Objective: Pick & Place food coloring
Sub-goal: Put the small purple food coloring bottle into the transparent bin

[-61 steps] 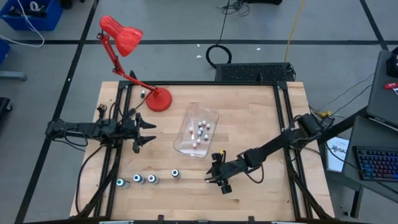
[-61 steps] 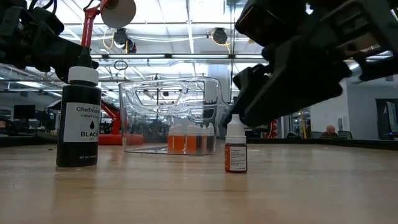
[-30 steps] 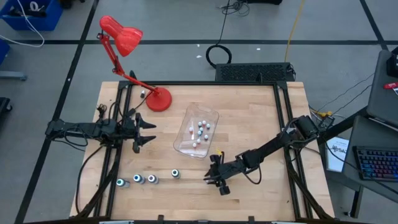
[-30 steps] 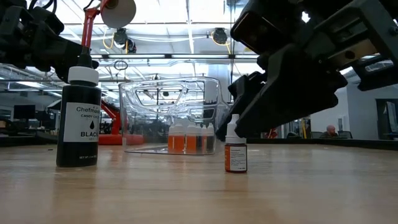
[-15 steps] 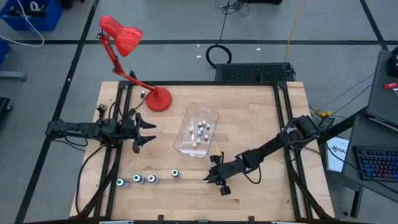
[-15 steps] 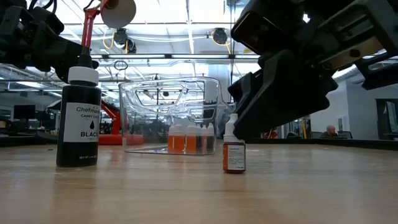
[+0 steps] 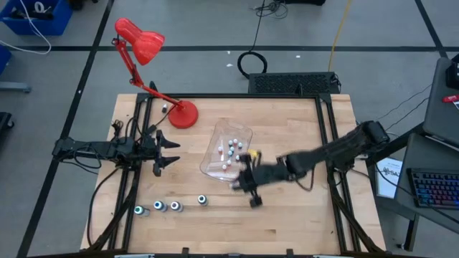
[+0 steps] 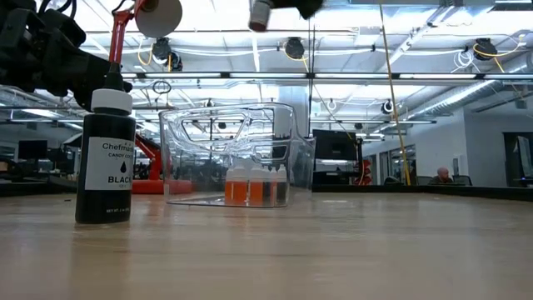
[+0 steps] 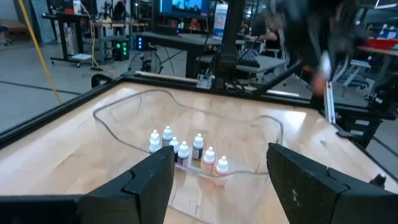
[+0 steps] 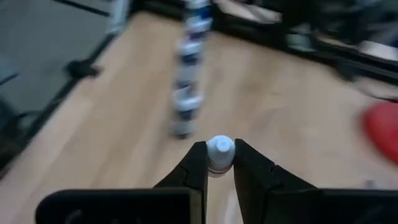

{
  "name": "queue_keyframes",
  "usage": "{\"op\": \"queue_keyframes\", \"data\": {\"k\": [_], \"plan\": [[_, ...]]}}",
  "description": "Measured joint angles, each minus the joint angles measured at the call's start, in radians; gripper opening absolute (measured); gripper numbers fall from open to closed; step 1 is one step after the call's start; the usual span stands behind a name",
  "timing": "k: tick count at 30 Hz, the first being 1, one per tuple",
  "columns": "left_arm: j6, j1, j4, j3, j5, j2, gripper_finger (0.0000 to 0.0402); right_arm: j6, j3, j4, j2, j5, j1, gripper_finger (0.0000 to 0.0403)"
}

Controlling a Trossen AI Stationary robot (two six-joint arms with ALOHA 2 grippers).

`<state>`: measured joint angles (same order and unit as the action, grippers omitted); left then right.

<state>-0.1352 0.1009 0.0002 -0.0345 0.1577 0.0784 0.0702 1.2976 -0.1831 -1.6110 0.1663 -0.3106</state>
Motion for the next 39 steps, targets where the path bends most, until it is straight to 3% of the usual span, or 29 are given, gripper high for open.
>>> {"op": "queue_keyframes", "data": {"k": [3, 6, 10, 14, 23, 31, 39], "plan": [[0.000, 0.000, 0.000, 0.000, 0.000, 0.000, 0.0253, 0.003, 0.166, -0.199, 0.000, 0.000, 0.105, 0.0038], [0.000, 0.000, 0.000, 0.000, 0.000, 0.000, 0.0253, 0.005, 0.254, -0.283, 0.002, -0.013, 0.230, 0.0038], [0.000, 0.000, 0.001, 0.000, 0.000, 0.000, 0.0253, -0.017, 0.258, -0.342, -0.003, -0.116, 0.392, 0.0038], [0.000, 0.000, 0.002, 0.000, 0.000, 0.000, 0.0253, -0.017, 0.234, -0.353, -0.066, -0.144, 0.492, 0.0038], [0.000, 0.000, 0.003, 0.000, 0.000, 0.000, 0.0253, 0.042, 0.231, -0.196, -0.304, -0.297, 0.529, 0.0038], [0.000, 0.000, 0.003, 0.000, 0.000, 0.000, 0.0253, 0.055, 0.232, -0.068, -0.424, -0.302, 0.585, 0.0038], [0.000, 0.000, 0.002, 0.000, 0.000, 0.000, 0.0253, 0.057, 0.233, -0.064, -0.470, -0.306, 0.621, 0.0038]]}}
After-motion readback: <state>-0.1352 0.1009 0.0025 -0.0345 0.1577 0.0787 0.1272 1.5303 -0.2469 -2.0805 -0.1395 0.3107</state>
